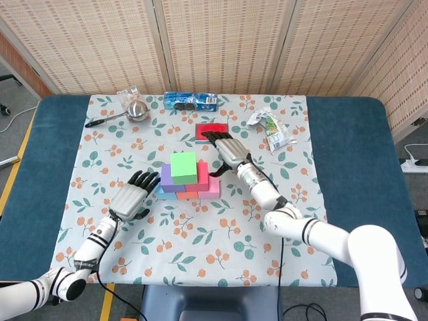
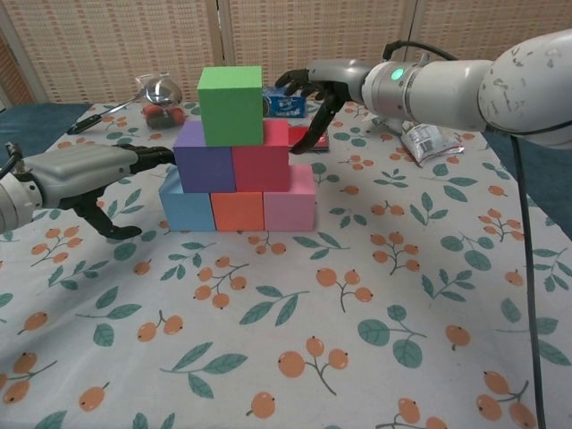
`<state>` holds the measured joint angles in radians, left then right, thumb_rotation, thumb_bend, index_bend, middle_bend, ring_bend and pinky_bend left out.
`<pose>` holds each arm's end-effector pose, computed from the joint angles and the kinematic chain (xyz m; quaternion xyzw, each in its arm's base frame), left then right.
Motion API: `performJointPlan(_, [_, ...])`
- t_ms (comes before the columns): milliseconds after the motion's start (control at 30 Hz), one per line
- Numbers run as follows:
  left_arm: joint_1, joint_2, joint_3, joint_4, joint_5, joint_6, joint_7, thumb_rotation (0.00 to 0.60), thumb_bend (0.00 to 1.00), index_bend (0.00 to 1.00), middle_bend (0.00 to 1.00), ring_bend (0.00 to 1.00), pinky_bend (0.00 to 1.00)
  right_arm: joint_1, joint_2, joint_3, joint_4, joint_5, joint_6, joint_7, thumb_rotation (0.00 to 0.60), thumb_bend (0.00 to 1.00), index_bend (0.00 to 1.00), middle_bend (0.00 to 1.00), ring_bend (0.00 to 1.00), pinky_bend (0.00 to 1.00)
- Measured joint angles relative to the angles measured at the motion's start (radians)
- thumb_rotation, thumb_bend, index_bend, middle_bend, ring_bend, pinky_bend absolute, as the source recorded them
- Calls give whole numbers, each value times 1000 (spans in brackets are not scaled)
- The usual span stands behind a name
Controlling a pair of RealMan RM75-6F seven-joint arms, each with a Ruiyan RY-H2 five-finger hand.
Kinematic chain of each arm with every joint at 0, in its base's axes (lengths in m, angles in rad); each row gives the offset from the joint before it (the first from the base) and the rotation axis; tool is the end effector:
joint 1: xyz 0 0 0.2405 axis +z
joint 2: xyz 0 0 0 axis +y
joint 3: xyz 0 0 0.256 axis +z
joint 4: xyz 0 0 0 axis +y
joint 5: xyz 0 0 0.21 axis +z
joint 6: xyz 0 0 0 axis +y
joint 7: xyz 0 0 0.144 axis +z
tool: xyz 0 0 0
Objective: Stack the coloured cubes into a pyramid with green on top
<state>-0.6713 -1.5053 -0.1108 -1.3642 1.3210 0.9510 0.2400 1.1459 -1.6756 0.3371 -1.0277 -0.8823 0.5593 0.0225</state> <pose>-0.1934 0.3375 -0.0035 -0.7765 -0.3235 -0.3393 0.4211 -0.0538 -0.4619 -0.0324 0.7014 -0.4873 0.4001 0.3325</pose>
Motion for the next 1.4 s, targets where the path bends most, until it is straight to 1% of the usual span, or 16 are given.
performJointPlan(400, [-20,-3,0,3,-2,-12,12,600,310,0,0,0,0,2,-9,6,2,-6,7,-3,600,0,0,38,0,0])
performJointPlan(1400, [-26,-5,13,-9,-17,-8,29,600,309,0,0,0,0,7,-17,1,-18,18,16,-46,600,0,0,38,0,0])
